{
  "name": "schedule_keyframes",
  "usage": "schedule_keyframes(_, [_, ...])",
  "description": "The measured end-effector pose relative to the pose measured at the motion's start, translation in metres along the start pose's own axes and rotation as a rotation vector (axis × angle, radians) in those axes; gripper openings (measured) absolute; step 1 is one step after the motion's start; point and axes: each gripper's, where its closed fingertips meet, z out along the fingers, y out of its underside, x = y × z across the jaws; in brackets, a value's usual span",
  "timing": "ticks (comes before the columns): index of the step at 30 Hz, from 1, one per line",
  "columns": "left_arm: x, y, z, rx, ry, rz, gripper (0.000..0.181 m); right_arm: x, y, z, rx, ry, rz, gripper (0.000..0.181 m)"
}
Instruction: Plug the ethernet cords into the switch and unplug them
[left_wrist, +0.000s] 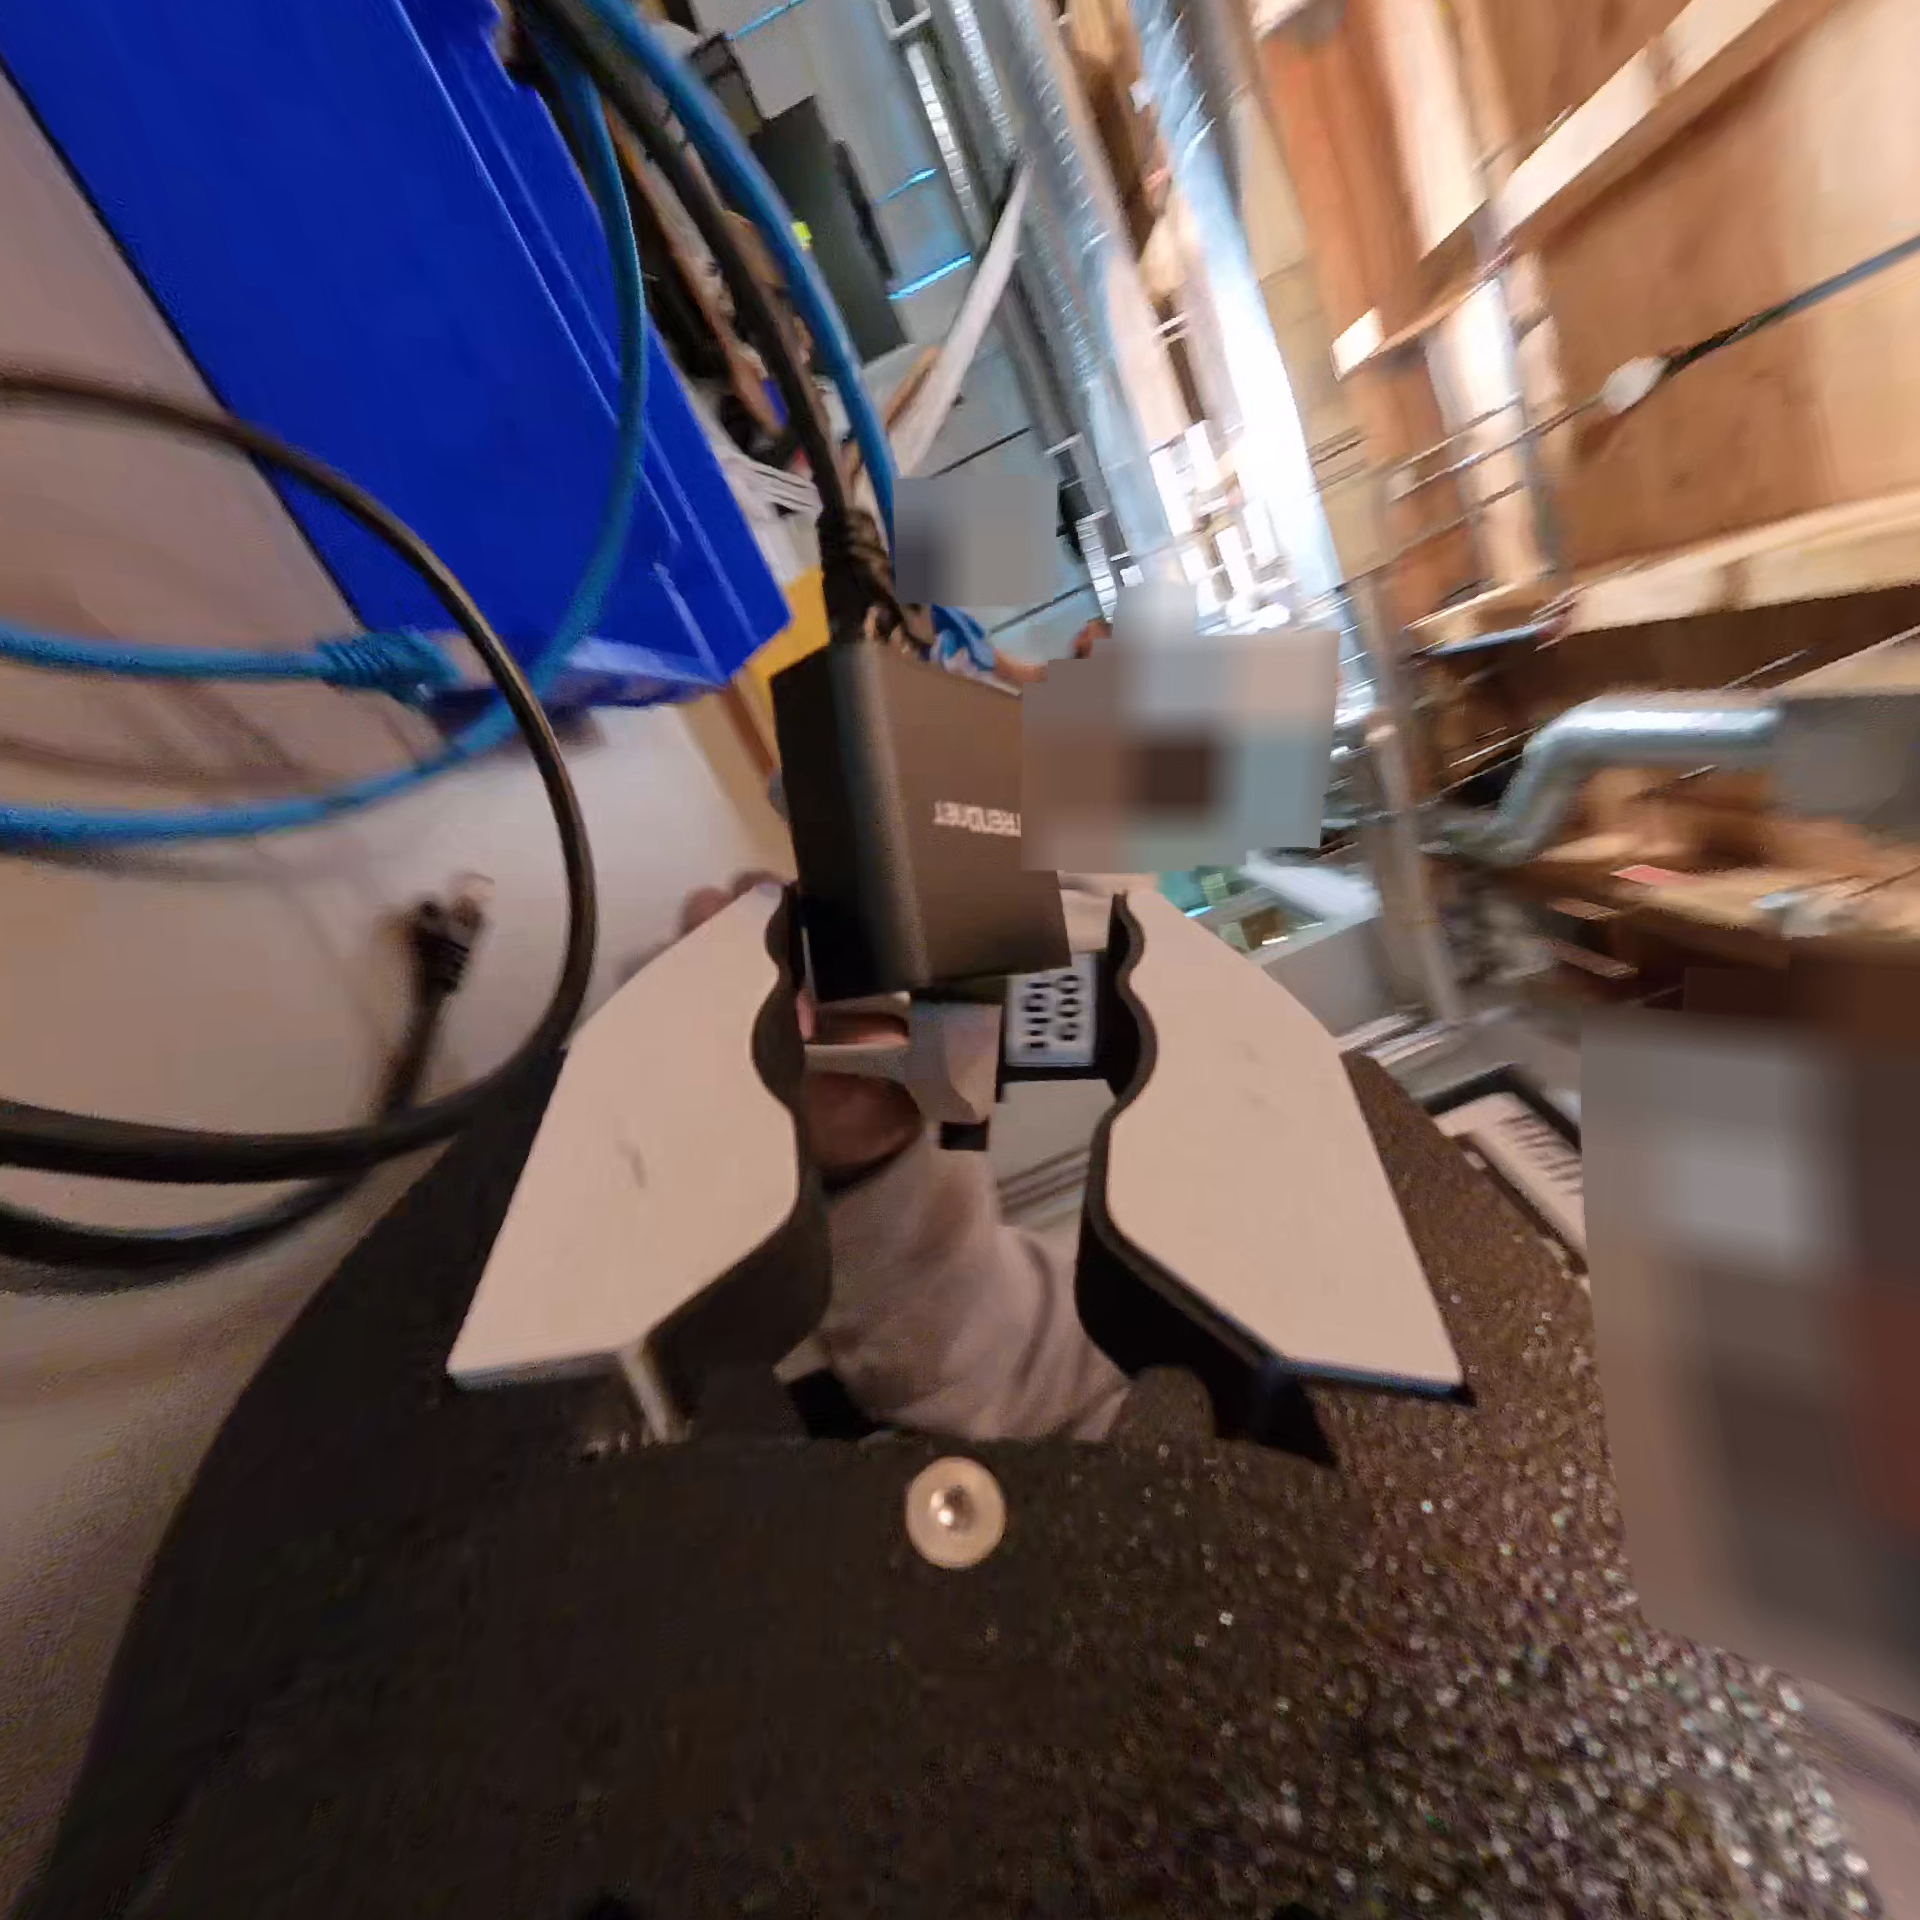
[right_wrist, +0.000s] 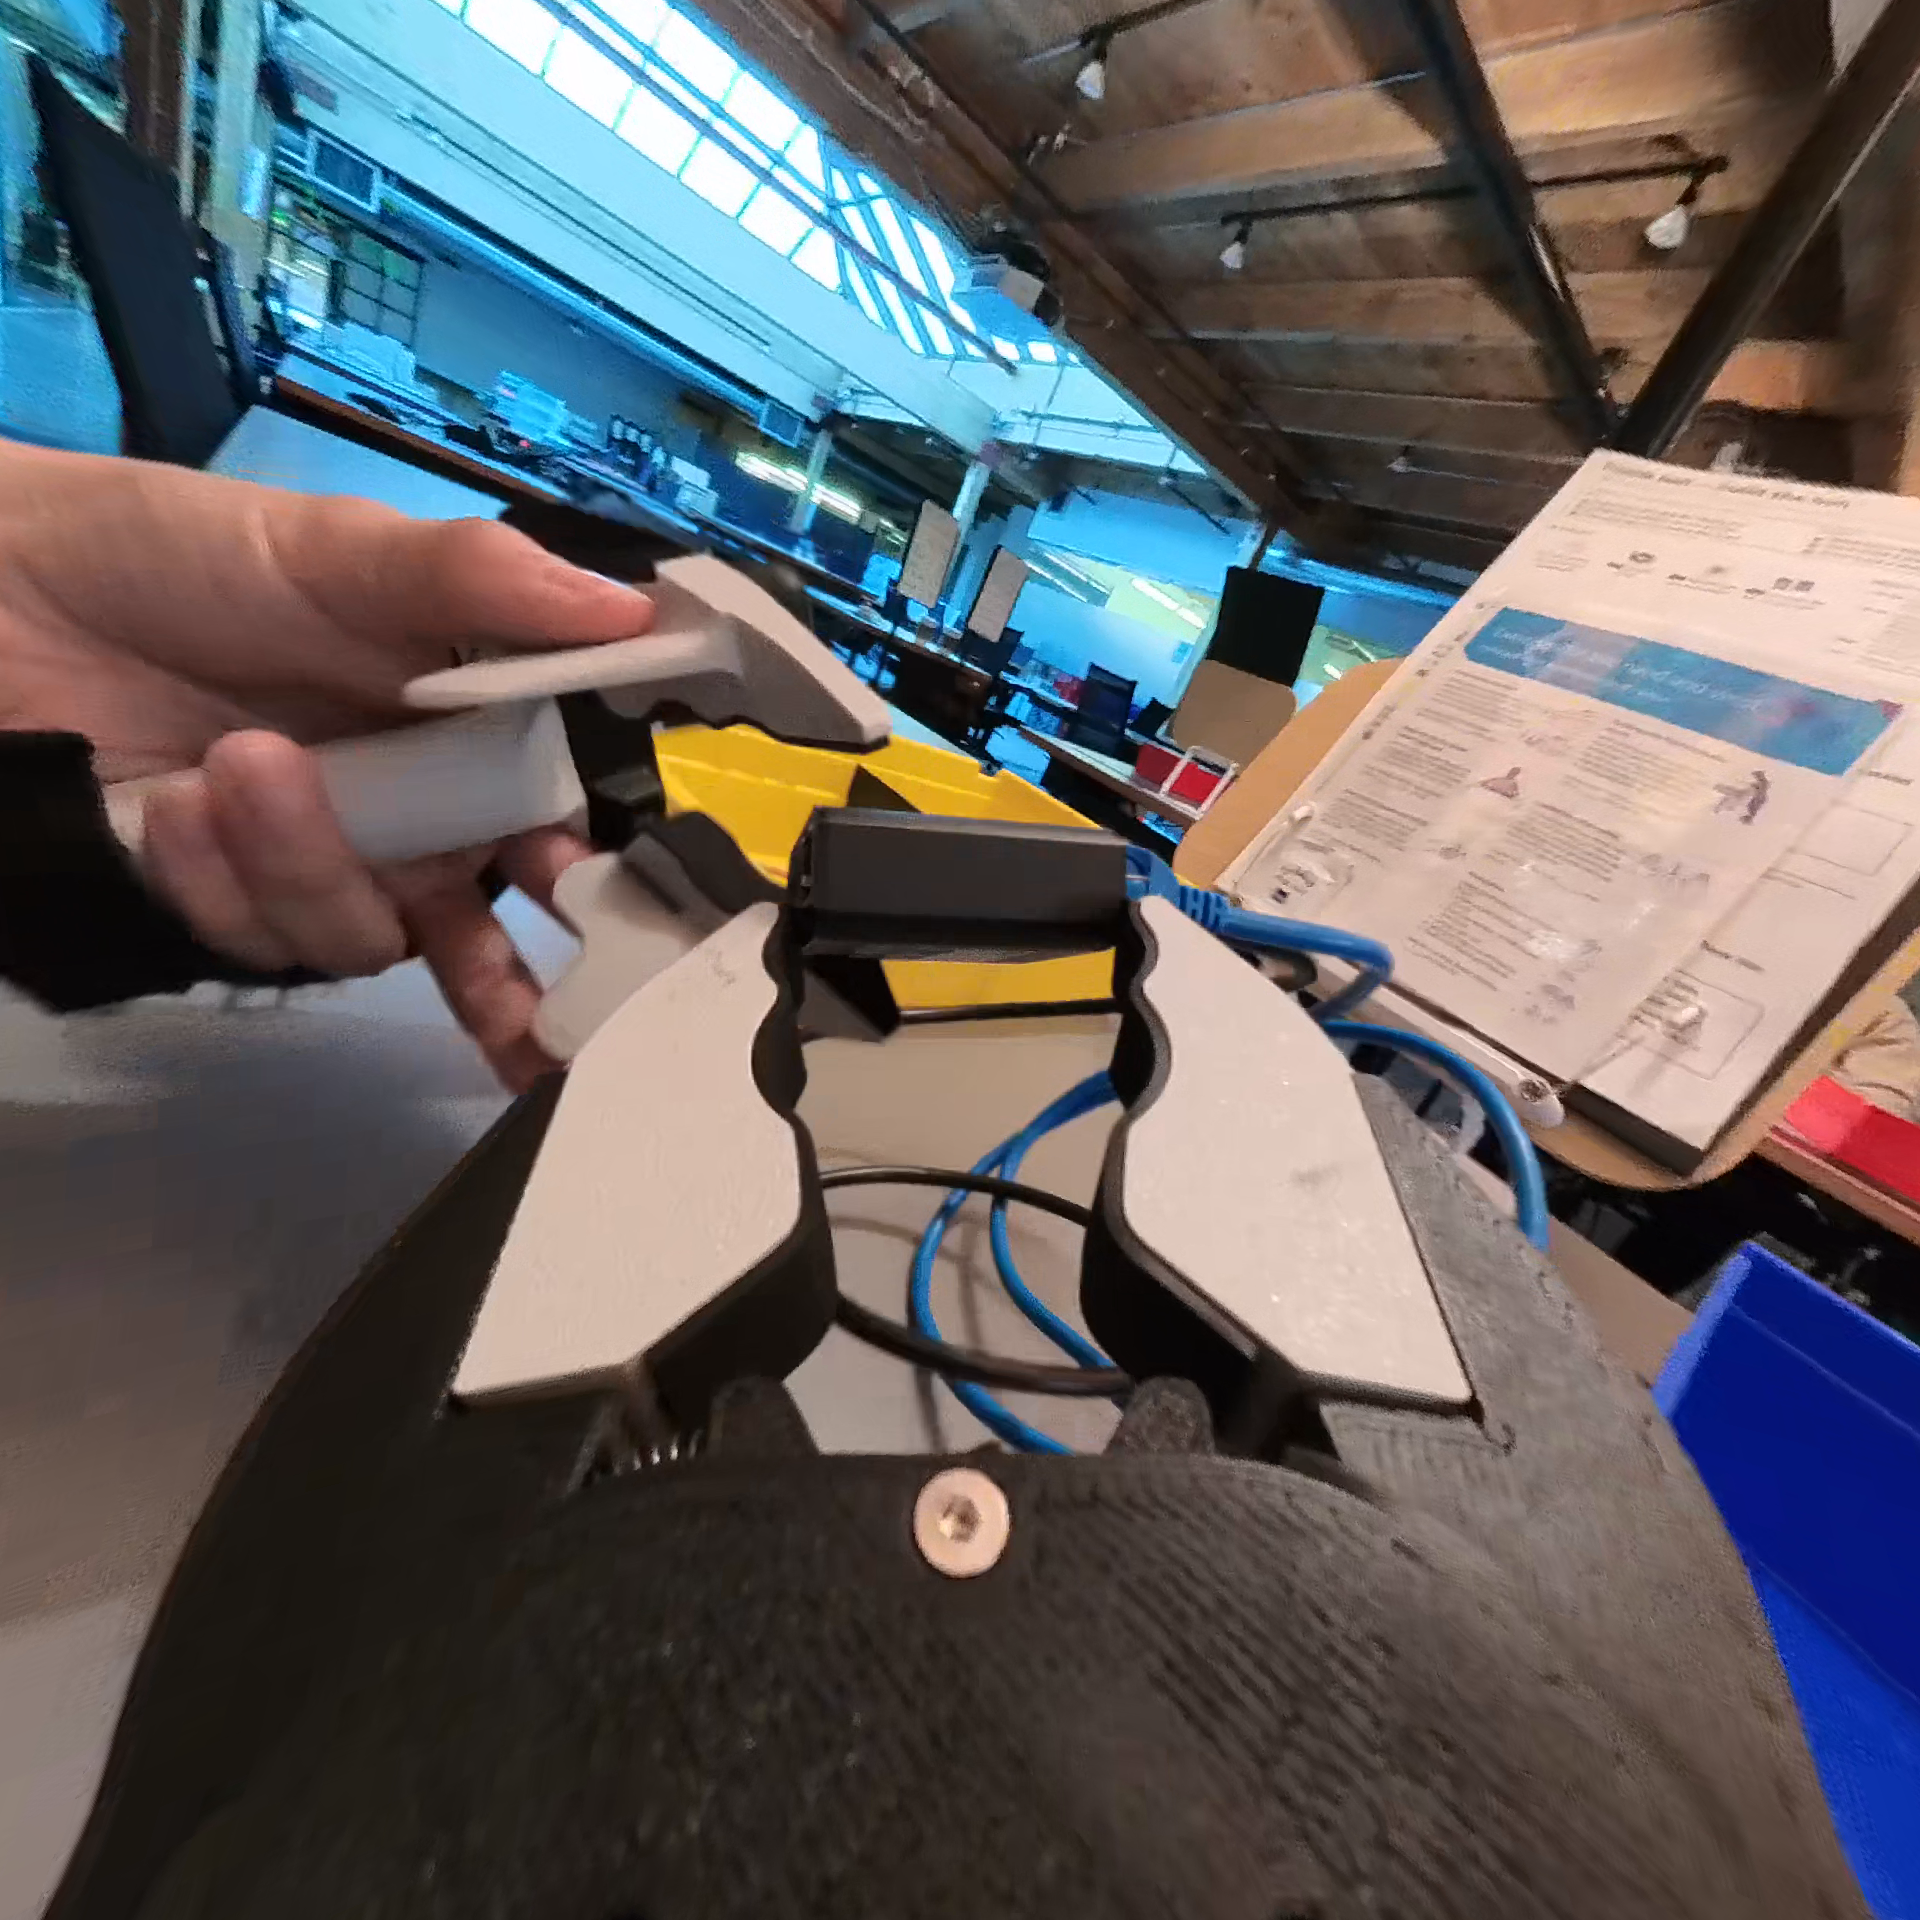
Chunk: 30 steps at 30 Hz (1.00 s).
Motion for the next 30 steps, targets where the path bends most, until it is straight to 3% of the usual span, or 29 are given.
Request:
schedule_keyframes(3, [0.004, 0.011, 0.003, 0.042, 0.176, -0.195, 0.055, -0.006, -0.008, 0.001, 0.043, 0.006, -0.022, 0.058])
schedule_keyframes(5, [0.014, 0.005, 0.001, 0.103, 0.330, -0.291, 0.039, -0.016, -0.005, 0.005, 0.012, -0.033, -0.070, 0.058])
schedule_keyframes(9, [0.002, 0.009, -0.002, 0.078, 0.229, -0.138, 0.025, -0.023, 0.006, 0.006, -0.051, -0.100, -0.043, 0.056])
schedule_keyframes(12, [-0.019, 0.021, -0.012, -0.133, -0.008, -0.061, 0.025, -0.032, 0.006, -0.010, -0.075, -0.281, -0.109, 0.055])
schedule_keyframes(14, [-0.028, 0.030, -0.026, -0.313, -0.138, 0.022, 0.024, -0.026, -0.010, -0.018, -0.037, -0.297, -0.146, 0.066])
schedule_keyframes(16, [-0.020, 0.033, -0.035, -0.438, -0.155, 0.075, 0.024, -0.031, -0.010, -0.020, -0.096, -0.372, -0.159, 0.081])
schedule_keyframes(18, [-0.016, 0.038, -0.040, -0.571, -0.186, 0.122, 0.024, -0.039, -0.004, -0.016, -0.139, -0.412, -0.182, 0.080])
schedule_keyframes(21, [-0.013, 0.049, -0.043, -0.753, -0.208, 0.146, 0.025, -0.051, -0.008, -0.004, -0.079, -0.407, -0.182, 0.076])
schedule_keyframes(26, [-0.019, 0.051, -0.052, -0.889, -0.221, 0.099, 0.025, -0.052, -0.002, 0.000, -0.083, -0.372, -0.196, 0.062])
schedule_keyframes(30, [-0.022, 0.059, -0.058, -0.985, -0.204, 0.106, 0.024, -0.056, -0.004, 0.001, -0.125, -0.391, -0.233, 0.074])
